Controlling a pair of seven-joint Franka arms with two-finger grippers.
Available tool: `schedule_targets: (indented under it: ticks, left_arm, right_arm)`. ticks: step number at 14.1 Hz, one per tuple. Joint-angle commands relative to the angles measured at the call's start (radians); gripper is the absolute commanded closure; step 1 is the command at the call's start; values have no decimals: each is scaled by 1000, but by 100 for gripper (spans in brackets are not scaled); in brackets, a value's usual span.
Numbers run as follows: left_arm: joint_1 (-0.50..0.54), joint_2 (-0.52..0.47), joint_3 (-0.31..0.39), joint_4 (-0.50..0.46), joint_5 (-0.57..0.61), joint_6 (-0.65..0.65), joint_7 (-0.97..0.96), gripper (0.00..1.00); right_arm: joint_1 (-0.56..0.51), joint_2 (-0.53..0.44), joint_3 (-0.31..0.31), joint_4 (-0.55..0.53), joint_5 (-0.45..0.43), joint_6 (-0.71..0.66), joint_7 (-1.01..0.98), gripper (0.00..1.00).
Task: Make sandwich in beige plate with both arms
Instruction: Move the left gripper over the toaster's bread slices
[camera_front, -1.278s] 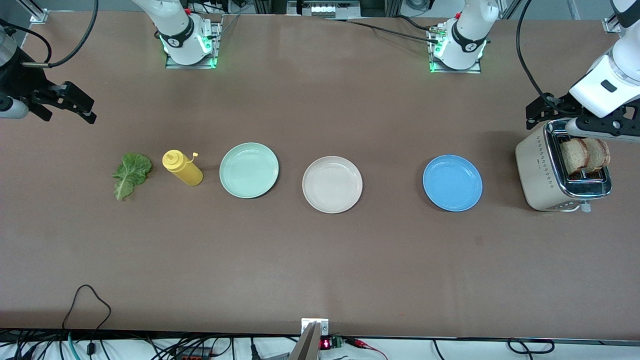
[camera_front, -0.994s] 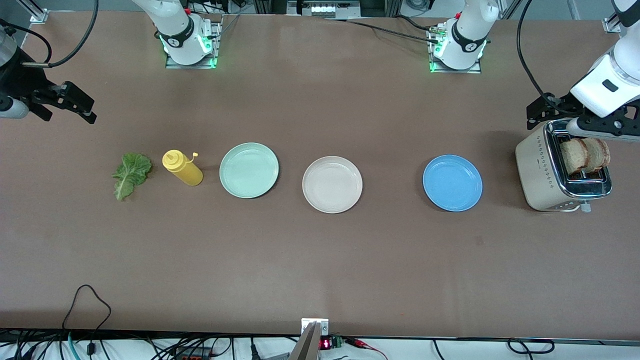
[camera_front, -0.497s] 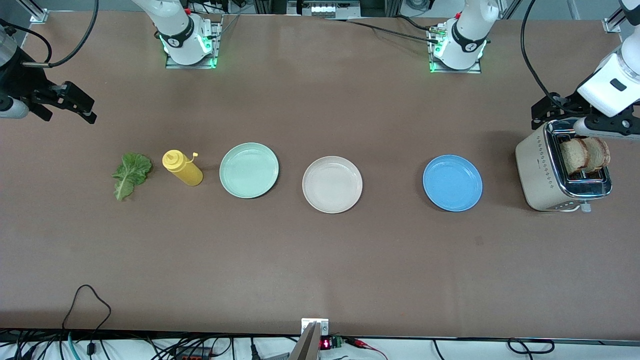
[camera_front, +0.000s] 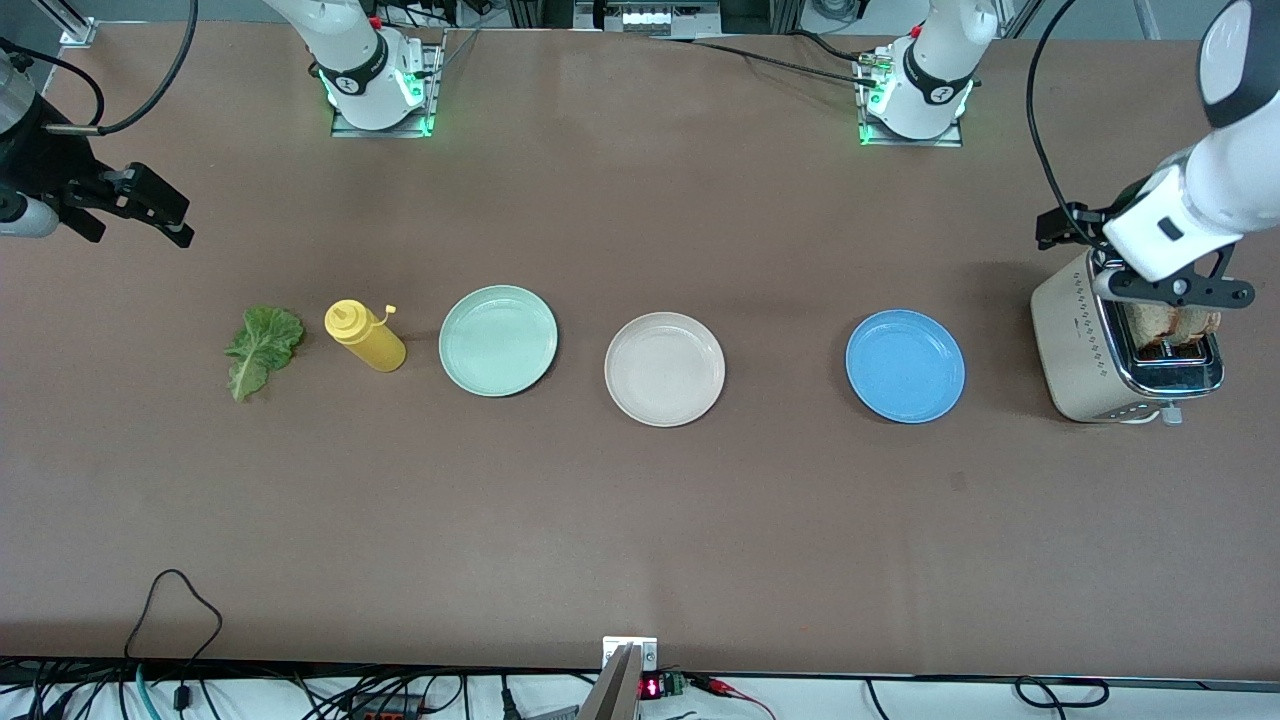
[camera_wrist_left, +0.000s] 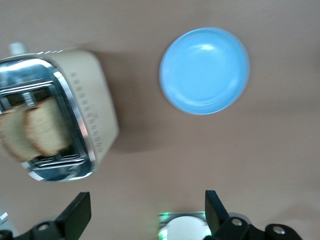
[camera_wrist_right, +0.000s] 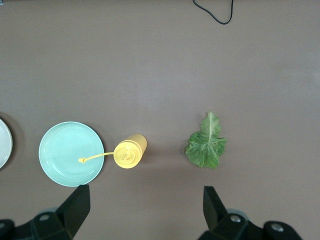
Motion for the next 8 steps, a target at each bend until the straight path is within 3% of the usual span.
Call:
schedule_targets:
  ticks: [1,3,8]
  left_arm:
    - [55,107,8,109,86,-46,22,0]
    - [128,144,8,109,90,-13,86,0]
    - [275,139,0,-15,71,289,288,0]
  right_arm:
    - [3,-17,7,-21,-25,0,21,0]
    - [3,-23,7,-49,-23,10,21,0]
    - [2,-10,7,-34,-25,8,-9,0]
